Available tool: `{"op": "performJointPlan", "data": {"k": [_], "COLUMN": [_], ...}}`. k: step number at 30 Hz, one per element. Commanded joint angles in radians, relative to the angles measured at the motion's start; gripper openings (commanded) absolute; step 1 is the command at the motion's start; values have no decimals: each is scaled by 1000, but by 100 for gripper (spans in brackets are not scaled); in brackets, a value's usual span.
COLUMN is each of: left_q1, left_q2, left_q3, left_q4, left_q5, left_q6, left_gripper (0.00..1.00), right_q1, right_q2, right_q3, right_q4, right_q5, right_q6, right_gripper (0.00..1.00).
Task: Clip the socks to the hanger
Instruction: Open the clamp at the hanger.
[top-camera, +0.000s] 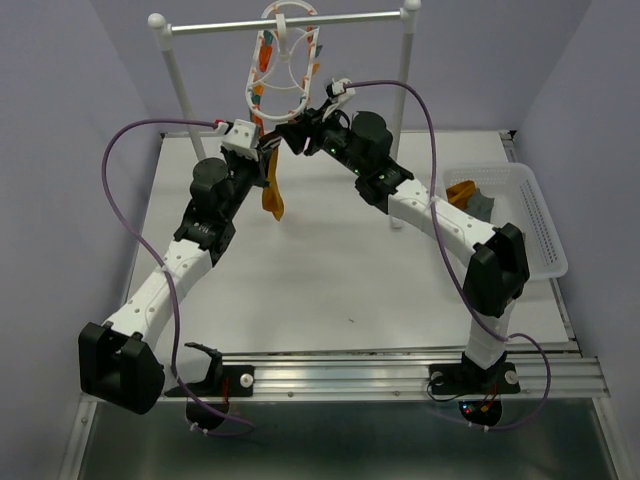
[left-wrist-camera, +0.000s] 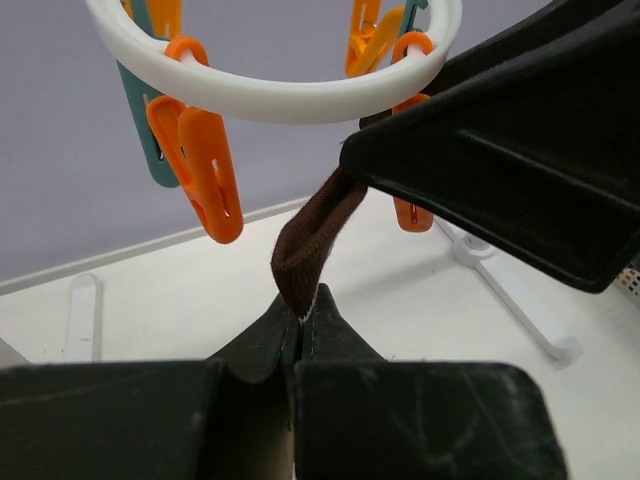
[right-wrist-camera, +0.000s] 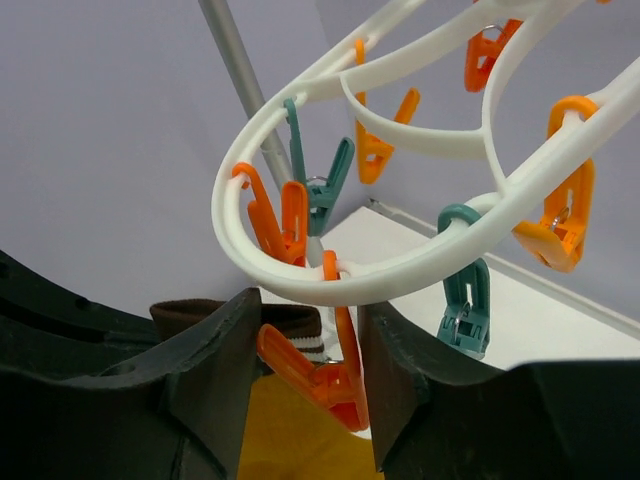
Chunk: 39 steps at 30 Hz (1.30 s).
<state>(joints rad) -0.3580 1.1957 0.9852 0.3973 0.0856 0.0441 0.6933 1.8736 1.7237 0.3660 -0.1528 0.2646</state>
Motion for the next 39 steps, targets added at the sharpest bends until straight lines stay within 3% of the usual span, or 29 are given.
{"op": "performJointPlan", "data": {"k": [1,9,39], "left_q1": [4,2,2], "left_q2": [1,11,18], "left_q3": [63,73,83], "left_q4": [41,40,40], "left_q5": [23,26,40], "left_q6": [5,0,-26], "left_gripper": [0,0,0], "right_q1": [-6,-6,12], "right_q2": [-37,-48,-100], "right_q3": [-9,-24,-119], "right_q4": [28,53,188], "right_q5": [29,16,96], "right_q6": [-36,-50,-169], "right_gripper": [51,59,56]}}
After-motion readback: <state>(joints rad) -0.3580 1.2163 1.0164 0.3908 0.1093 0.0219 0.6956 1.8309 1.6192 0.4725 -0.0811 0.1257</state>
